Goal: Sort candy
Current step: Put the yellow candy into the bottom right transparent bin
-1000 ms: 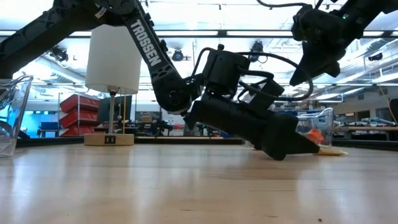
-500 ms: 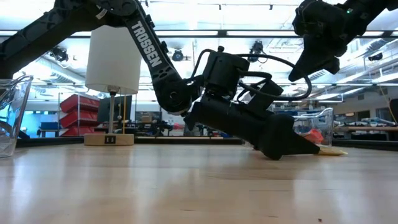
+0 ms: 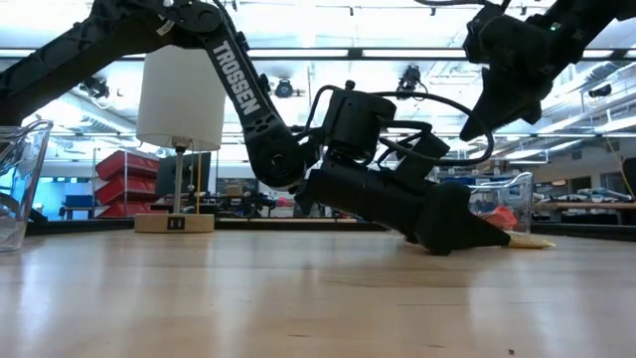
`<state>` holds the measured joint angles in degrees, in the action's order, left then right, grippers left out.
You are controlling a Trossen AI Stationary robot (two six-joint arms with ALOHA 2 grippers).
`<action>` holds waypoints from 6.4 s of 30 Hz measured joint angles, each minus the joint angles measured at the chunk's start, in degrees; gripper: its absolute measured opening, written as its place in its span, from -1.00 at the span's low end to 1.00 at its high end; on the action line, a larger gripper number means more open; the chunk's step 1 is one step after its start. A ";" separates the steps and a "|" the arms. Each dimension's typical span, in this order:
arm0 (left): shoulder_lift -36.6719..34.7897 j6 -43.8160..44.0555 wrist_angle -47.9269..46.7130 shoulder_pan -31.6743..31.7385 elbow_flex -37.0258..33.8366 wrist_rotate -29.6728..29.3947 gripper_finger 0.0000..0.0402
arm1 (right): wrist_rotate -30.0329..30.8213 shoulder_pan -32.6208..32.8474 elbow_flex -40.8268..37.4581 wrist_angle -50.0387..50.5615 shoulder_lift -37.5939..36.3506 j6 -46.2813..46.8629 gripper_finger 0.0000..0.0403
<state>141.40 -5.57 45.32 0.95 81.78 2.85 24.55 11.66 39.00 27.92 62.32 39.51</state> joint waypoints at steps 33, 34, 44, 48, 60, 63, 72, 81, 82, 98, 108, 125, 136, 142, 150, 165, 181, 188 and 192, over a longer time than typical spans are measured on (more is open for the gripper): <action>-0.02 -0.38 -0.58 0.20 0.02 0.84 -0.65 | -0.15 0.00 0.00 -0.41 1.71 0.41 -1.00; -0.02 0.14 -0.76 0.20 0.02 0.86 -0.69 | -0.15 0.00 0.00 -0.41 1.71 0.41 -1.00; -0.04 1.22 -1.42 0.20 0.00 0.72 -0.98 | -0.17 0.00 0.00 -0.41 1.71 0.41 -1.00; -0.07 1.28 -1.42 0.18 0.00 0.31 -0.99 | -0.17 0.00 0.00 -0.41 1.71 0.41 -1.00; -0.60 1.06 1.58 -0.15 -0.48 0.85 -1.00 | -0.17 0.00 0.00 -0.43 1.69 -0.09 -1.00; -1.29 1.06 1.85 -0.27 -1.10 1.34 -1.00 | -0.09 0.00 0.00 -0.45 0.83 -0.74 -1.00; -4.81 -0.59 4.10 -0.97 -4.44 0.98 -1.00 | 2.59 -0.02 0.00 1.74 -6.61 2.27 -1.00; -10.67 -1.87 5.38 -1.51 -11.38 -1.47 -1.00 | -3.50 0.38 0.00 2.74 -5.78 -8.73 -1.00; -11.01 -1.73 6.31 -1.51 -12.04 -1.48 -1.00 | -3.50 0.65 0.00 2.83 -5.01 -10.38 -1.00; -13.66 0.07 11.24 -1.81 -14.65 -3.45 -1.00 | -1.97 4.27 0.00 3.59 4.24 -10.61 -0.36; -13.66 0.64 11.18 -1.81 -14.64 -6.16 -1.00 | -2.02 4.76 0.00 0.79 8.49 -6.48 0.00; -13.66 1.34 12.24 -2.10 -14.56 -6.16 -1.00 | -1.99 1.19 0.00 -3.05 13.10 -6.67 -0.03; -13.66 1.34 12.01 -2.10 -14.51 -6.86 -1.00 | -5.78 -0.24 0.00 -3.91 13.08 -6.78 -0.40; -13.66 -3.60 4.49 -2.10 -14.49 -6.79 -1.00 | -10.43 -0.10 0.00 -3.61 13.08 -7.85 -0.67; -13.62 -5.66 -5.84 -2.10 -14.49 -6.88 -0.98 | -10.59 -0.26 0.02 -4.39 15.91 -4.27 -0.64; -13.62 -3.20 -10.87 -3.02 -14.49 -7.03 -0.98 | -16.74 -3.98 0.02 -10.45 25.52 -0.99 -0.04; -13.88 -1.68 -15.94 -2.99 -14.21 -6.67 -0.97 | -16.01 -4.44 0.14 -8.77 26.83 -1.97 -0.53; -15.37 -1.47 -17.25 -2.95 -14.46 -4.91 -0.97 | -15.32 -3.99 0.08 -7.93 26.33 -4.88 -0.95; -17.81 -1.64 -21.57 -2.99 -14.73 -4.72 -0.97 | -17.26 -3.92 -0.20 -6.31 24.36 -4.58 -0.91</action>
<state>123.59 -7.21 23.75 -2.04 67.05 -1.87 7.30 7.74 38.81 21.60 86.68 34.92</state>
